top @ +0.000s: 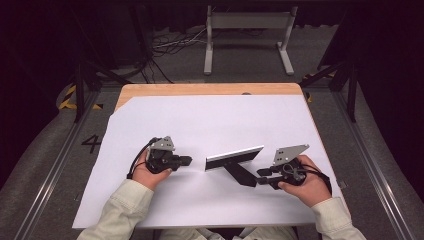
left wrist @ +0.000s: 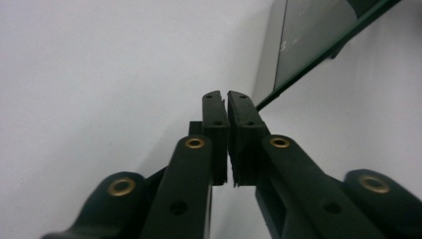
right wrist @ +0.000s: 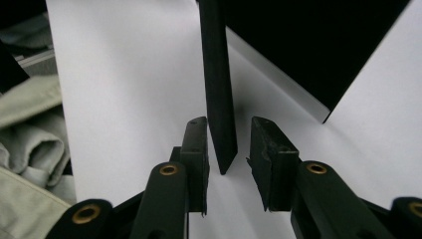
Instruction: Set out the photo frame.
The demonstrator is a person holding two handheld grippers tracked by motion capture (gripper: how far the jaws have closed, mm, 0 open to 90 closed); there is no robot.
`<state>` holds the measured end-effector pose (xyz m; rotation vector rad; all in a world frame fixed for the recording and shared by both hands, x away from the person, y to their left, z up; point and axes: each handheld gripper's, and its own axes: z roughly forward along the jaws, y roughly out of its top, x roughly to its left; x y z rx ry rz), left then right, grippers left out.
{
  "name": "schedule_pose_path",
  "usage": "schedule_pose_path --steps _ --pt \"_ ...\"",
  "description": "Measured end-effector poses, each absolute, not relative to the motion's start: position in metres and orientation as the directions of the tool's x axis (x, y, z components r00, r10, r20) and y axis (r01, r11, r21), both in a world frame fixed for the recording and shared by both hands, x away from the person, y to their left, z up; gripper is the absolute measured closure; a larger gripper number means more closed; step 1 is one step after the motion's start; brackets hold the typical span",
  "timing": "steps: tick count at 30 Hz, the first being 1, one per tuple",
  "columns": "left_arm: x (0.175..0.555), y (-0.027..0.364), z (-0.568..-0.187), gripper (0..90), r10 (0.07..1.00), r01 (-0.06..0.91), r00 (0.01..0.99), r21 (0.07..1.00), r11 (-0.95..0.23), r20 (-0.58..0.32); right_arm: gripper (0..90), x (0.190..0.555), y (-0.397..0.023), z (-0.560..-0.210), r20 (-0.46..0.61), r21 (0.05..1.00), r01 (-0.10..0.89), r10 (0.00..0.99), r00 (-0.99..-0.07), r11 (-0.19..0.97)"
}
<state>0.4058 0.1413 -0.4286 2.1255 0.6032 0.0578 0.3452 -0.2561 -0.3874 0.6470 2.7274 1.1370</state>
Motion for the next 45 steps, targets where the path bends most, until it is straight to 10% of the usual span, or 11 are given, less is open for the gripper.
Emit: schedule_pose_path --steps 45 --pt "0.408 0.105 -0.446 90.0 0.451 0.363 0.887 0.761 -0.538 -0.105 80.6 0.348 -0.305 -0.37 -0.102 0.771 0.209 0.44 -0.892 0.602"
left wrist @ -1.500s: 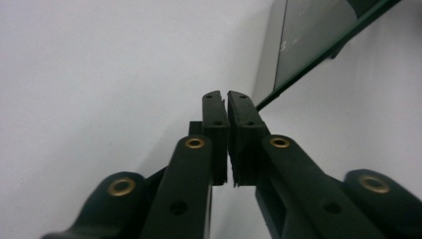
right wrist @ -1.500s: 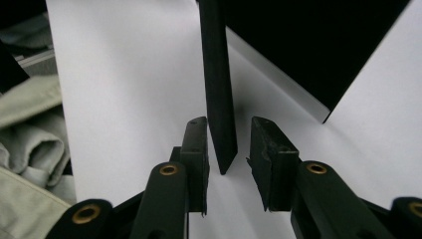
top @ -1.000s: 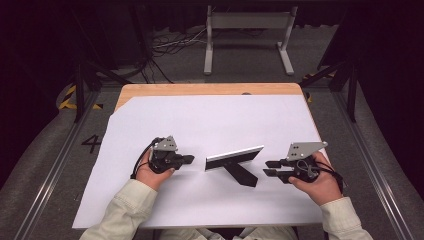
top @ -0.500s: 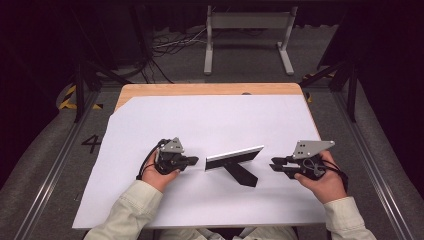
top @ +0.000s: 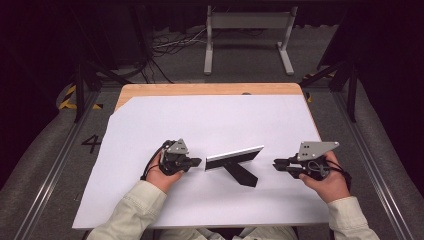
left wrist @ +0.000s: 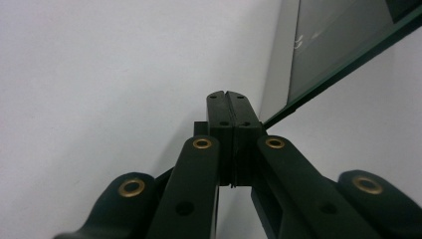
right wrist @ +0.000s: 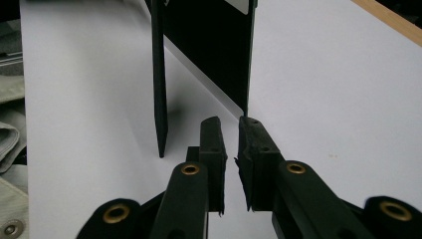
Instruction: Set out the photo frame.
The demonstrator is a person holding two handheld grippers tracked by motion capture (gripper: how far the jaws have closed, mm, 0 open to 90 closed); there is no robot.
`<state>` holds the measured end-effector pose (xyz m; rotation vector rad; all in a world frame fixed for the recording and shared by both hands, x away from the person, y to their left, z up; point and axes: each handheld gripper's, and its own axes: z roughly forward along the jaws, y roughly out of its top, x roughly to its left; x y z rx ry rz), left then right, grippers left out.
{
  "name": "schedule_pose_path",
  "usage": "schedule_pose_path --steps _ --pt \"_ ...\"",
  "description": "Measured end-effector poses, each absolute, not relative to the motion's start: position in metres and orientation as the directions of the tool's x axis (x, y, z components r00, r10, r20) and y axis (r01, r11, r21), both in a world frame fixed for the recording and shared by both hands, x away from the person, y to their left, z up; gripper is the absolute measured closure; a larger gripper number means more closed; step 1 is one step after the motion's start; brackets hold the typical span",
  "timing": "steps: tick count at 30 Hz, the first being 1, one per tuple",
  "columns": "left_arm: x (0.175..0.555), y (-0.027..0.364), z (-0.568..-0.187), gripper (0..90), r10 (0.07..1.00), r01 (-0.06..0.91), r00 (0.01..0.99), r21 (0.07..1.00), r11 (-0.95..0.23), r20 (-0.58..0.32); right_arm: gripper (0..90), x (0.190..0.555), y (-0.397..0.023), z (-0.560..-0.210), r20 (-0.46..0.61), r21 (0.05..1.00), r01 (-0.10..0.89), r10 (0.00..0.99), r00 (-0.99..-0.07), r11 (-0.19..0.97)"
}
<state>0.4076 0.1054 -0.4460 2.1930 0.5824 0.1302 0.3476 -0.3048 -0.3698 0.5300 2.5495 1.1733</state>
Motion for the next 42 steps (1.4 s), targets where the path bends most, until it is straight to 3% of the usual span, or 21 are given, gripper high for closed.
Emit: schedule_pose_path --steps 24,33,42 --pt "0.4 0.088 -0.447 90.0 0.386 0.286 0.922 0.72 -0.632 -0.027 80.4 0.346 -0.31 -0.366 -0.098 0.788 0.201 0.441 -0.892 0.582" --pt "0.397 0.087 -0.446 90.0 0.378 0.301 0.924 0.707 -0.64 -0.051 80.2 0.345 -0.31 -0.364 -0.103 0.79 0.195 0.44 -0.892 0.581" --pt "0.39 0.078 -0.444 90.0 0.288 0.242 0.957 0.657 -0.714 -0.04 79.7 0.344 -0.311 -0.361 -0.107 0.792 0.192 0.442 -0.891 0.579"
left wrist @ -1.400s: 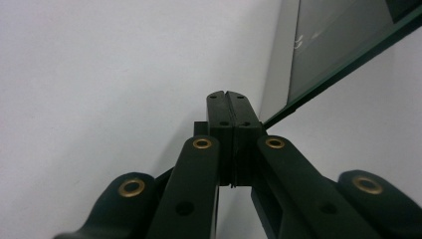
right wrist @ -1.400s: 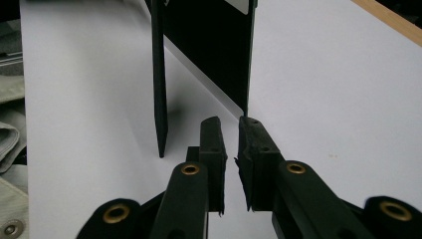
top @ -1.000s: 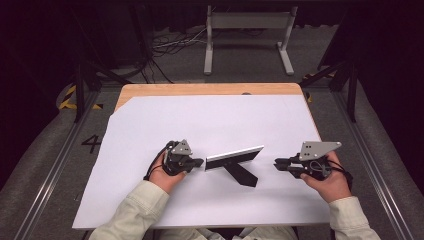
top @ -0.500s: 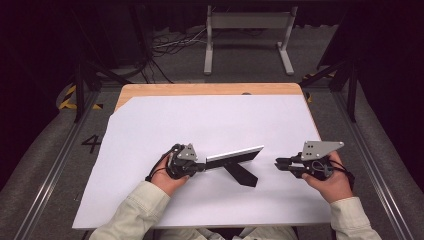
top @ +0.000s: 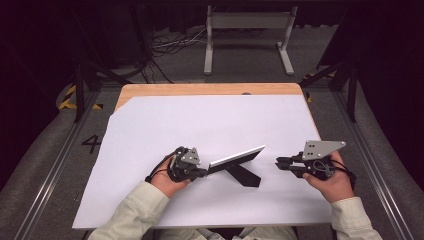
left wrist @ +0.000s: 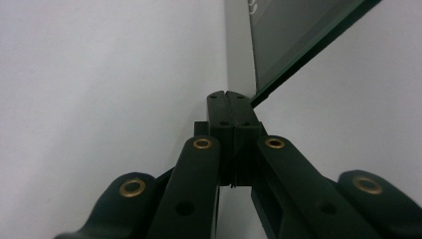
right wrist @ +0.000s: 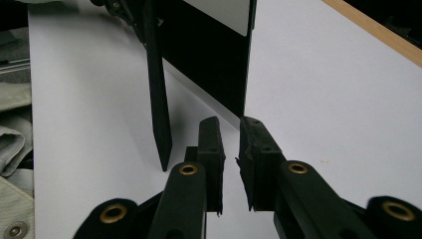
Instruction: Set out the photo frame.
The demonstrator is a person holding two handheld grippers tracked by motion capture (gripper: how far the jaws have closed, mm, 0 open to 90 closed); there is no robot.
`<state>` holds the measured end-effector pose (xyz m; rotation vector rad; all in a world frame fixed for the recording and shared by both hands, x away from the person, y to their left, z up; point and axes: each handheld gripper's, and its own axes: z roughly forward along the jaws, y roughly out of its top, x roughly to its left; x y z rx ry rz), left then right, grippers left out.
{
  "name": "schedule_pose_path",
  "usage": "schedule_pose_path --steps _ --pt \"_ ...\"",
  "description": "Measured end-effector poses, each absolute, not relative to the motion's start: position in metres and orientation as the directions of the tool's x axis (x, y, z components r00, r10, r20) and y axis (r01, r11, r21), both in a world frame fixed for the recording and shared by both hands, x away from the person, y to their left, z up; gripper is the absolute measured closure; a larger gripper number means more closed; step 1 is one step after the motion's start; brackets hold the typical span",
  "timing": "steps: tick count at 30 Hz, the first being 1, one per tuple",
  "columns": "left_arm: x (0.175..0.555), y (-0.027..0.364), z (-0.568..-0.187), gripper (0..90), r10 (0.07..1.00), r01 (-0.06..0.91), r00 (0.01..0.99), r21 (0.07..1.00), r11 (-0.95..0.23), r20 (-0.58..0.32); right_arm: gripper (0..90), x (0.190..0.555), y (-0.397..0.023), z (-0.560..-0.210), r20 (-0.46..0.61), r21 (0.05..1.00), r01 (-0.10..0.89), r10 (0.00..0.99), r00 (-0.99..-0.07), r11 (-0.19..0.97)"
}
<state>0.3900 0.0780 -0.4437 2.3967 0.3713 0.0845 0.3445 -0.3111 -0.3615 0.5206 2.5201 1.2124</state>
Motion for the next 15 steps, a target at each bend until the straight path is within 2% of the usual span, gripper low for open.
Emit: schedule_pose_path --steps 15 --pt "0.374 0.059 -0.433 90.0 0.162 0.135 0.987 0.626 -0.768 -0.015 80.3 0.342 -0.315 -0.357 -0.11 0.793 0.194 0.449 -0.887 0.577"
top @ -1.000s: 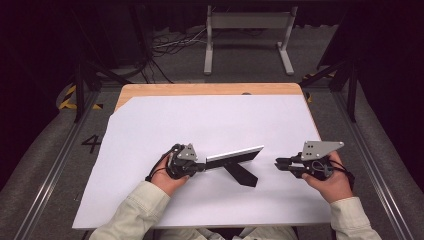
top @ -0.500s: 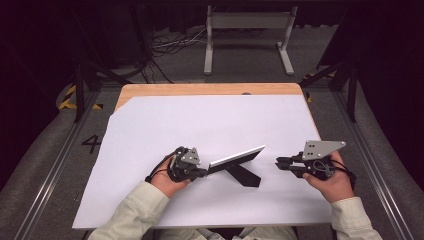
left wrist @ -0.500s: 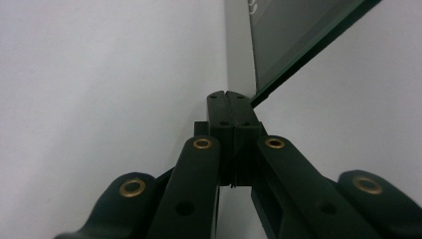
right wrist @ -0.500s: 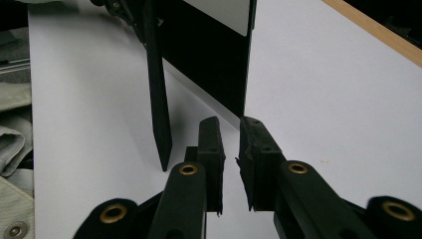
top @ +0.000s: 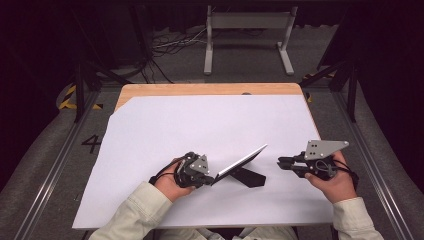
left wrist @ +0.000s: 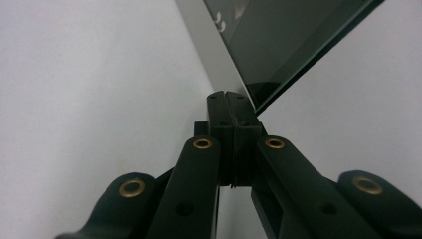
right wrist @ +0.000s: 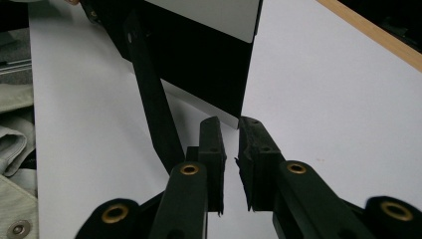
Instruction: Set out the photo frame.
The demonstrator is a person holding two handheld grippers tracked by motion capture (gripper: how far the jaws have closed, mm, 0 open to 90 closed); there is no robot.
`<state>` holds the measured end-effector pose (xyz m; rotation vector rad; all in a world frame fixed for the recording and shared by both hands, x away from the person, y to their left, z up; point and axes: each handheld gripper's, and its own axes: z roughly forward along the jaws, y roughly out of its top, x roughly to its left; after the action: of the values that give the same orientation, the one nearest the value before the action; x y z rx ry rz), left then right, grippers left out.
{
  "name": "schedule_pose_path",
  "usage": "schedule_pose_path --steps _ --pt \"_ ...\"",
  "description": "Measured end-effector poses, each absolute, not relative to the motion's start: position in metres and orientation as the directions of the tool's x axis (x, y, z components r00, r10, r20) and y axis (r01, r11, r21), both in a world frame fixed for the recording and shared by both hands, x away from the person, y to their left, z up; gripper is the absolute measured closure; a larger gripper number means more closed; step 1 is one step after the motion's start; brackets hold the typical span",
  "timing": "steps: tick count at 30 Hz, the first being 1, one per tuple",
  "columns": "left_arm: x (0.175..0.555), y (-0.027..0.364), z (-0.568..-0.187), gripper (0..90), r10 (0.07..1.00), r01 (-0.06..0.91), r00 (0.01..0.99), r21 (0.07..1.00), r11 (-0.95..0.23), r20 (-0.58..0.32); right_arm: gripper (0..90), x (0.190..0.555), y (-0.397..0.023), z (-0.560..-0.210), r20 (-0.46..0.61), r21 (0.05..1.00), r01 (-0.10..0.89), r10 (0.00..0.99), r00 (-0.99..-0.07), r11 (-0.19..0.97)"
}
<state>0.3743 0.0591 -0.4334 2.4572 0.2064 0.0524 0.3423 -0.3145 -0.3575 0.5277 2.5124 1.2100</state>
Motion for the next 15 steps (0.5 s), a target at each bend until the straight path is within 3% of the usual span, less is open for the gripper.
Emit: schedule_pose_path --steps 15 --pt "0.355 0.036 -0.429 90.0 0.025 0.041 0.999 0.584 -0.811 -0.035 79.6 0.341 -0.316 -0.355 -0.107 0.795 0.196 0.451 -0.886 0.574"
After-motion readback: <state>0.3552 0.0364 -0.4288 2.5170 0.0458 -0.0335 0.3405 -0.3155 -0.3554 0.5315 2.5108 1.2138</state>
